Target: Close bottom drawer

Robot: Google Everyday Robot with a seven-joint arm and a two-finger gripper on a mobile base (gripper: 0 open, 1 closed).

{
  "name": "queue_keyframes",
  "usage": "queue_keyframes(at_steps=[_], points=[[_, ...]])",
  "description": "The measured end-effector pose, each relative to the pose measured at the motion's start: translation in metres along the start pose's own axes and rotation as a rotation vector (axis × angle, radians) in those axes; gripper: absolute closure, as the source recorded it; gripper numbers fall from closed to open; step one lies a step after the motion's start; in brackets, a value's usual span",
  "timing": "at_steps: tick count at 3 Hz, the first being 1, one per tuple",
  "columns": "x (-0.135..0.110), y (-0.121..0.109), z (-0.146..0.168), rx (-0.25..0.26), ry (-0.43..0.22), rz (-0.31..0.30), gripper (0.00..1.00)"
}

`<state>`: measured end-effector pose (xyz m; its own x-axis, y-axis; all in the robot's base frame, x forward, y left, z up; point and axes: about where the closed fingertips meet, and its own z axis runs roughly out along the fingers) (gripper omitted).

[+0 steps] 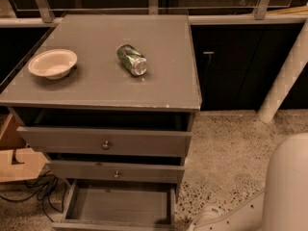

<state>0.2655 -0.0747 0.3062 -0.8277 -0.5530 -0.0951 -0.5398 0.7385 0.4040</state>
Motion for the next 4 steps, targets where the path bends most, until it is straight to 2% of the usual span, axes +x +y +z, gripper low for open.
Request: queue_keyframes(at_steps=[1, 2, 3, 4], points=[[0.000, -0.001, 0.003, -0.002, 0.002, 0.006, 1.00], [-0.012, -0.017, 0.010, 0.007, -0.043, 0.025, 1.00], [-0.038, -0.042, 0.013, 0.040, -0.134, 0.024, 1.00], [-0.038, -0.042, 0.014, 0.038, -0.133, 0.025, 1.00]])
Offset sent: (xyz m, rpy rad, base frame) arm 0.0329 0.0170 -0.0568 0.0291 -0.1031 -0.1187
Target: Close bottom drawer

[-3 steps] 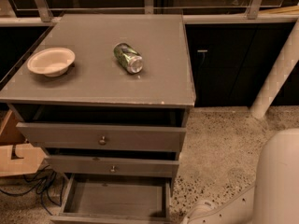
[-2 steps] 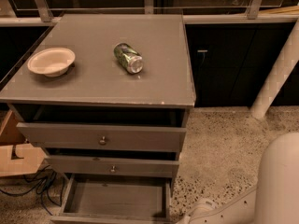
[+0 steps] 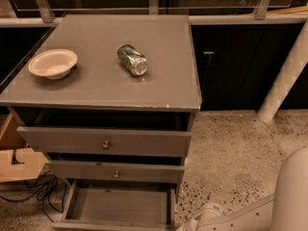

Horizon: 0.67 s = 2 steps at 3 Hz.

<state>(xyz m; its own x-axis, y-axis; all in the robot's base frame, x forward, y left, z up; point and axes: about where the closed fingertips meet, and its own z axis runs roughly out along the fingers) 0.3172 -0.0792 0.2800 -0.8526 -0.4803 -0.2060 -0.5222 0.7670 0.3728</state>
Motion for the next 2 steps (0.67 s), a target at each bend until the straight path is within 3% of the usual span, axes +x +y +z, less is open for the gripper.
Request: queue_keyframes(at_steps=[2], points=[[0.004, -0.019, 0.055, -0.006, 0.055, 0.082, 1.00]])
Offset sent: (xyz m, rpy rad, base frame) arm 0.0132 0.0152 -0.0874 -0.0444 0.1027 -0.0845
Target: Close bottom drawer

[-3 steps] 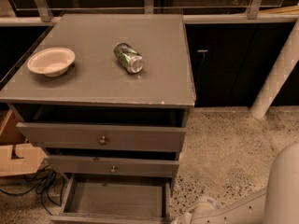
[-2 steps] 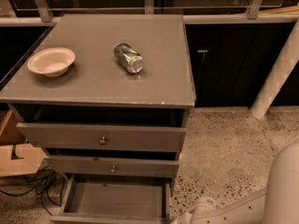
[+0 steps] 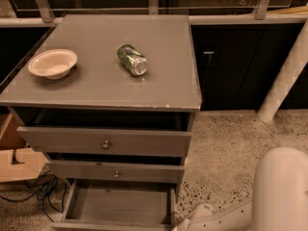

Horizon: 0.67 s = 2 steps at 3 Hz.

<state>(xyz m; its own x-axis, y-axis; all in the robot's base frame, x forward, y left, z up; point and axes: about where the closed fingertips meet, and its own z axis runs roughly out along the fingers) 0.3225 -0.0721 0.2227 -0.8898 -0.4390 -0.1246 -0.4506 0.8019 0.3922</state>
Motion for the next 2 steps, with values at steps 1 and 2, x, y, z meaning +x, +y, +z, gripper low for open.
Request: queue_keyframes(at_steps=[1, 2], points=[[-0.004, -0.007, 0.018, -0.003, 0.003, 0.024, 1.00], [-0.005, -0.013, 0.030, -0.006, 0.002, 0.041, 1.00]])
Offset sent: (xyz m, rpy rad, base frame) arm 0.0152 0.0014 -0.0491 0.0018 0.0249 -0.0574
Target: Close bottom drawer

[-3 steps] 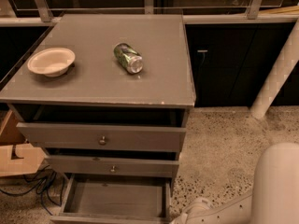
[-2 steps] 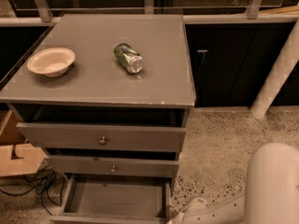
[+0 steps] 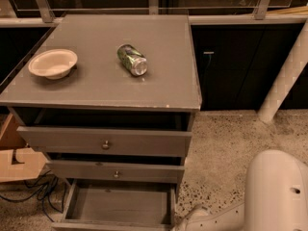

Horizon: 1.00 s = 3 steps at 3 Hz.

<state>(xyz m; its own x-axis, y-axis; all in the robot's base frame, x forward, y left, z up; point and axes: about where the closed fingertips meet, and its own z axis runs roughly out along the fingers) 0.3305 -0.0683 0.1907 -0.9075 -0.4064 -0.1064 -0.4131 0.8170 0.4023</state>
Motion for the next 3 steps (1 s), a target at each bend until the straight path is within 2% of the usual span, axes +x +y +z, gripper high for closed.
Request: queue_keyframes(at_steps=[1, 2, 3], points=[[-0.001, -0.006, 0.012, -0.009, -0.006, 0.013, 1.00], [-0.012, -0.005, 0.019, -0.020, -0.026, -0.015, 1.00], [-0.034, -0.001, 0.013, -0.027, -0.079, -0.066, 1.00]])
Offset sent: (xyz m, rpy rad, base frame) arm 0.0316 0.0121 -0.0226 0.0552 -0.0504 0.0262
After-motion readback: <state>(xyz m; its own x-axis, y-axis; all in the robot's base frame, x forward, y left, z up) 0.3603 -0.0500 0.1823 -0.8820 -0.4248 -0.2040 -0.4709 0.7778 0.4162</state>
